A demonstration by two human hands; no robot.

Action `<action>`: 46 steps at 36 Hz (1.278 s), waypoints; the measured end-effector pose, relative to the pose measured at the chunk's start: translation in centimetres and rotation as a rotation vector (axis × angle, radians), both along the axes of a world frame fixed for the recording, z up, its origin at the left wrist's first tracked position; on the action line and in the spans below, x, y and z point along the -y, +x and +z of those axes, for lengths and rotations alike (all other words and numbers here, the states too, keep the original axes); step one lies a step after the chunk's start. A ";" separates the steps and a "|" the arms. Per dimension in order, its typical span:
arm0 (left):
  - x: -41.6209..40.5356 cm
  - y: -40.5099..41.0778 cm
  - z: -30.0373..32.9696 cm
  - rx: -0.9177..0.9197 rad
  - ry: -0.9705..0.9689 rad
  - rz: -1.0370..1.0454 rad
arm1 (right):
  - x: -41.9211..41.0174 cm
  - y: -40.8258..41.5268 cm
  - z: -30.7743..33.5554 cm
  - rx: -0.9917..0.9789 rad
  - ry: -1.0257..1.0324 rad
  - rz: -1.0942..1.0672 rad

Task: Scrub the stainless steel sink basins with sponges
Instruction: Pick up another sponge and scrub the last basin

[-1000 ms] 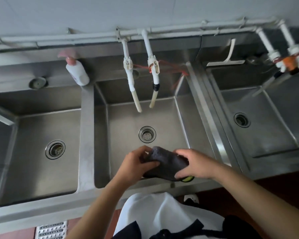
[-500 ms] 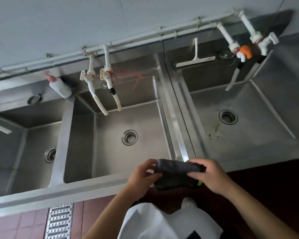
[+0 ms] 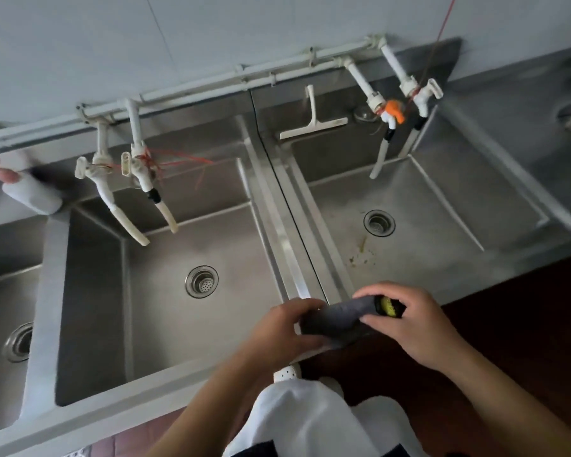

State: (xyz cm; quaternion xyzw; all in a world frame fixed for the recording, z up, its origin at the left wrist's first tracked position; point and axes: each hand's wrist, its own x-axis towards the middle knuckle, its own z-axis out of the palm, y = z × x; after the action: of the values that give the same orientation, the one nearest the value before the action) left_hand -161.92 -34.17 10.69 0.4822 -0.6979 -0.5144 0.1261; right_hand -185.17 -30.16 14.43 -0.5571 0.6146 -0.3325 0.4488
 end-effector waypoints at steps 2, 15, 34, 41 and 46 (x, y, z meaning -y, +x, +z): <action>1.1 -0.9 -0.5 0.019 -0.020 -0.065 | -0.1 -1.0 0.6 -0.050 0.020 -0.044; 9.9 -7.1 4.5 -0.256 -0.052 -0.254 | 4.6 -6.4 3.1 -0.120 0.413 0.201; 23.1 -13.9 -7.6 0.458 -0.002 0.557 | 23.9 -16.0 -14.6 0.563 0.821 -0.092; 23.6 -14.1 -14.7 0.831 -0.096 0.563 | 31.6 -18.4 -25.0 0.309 0.722 -0.302; 23.2 -15.1 -16.0 0.915 -0.254 0.633 | 38.3 -18.8 -30.8 -0.060 0.451 -0.440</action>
State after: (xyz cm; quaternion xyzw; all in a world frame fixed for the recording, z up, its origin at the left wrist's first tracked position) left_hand -176.97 -57.36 -5.34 0.8225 -0.5593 -0.1023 0.0159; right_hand -203.98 -68.46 -16.40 -0.3069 0.7915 -0.2604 0.4599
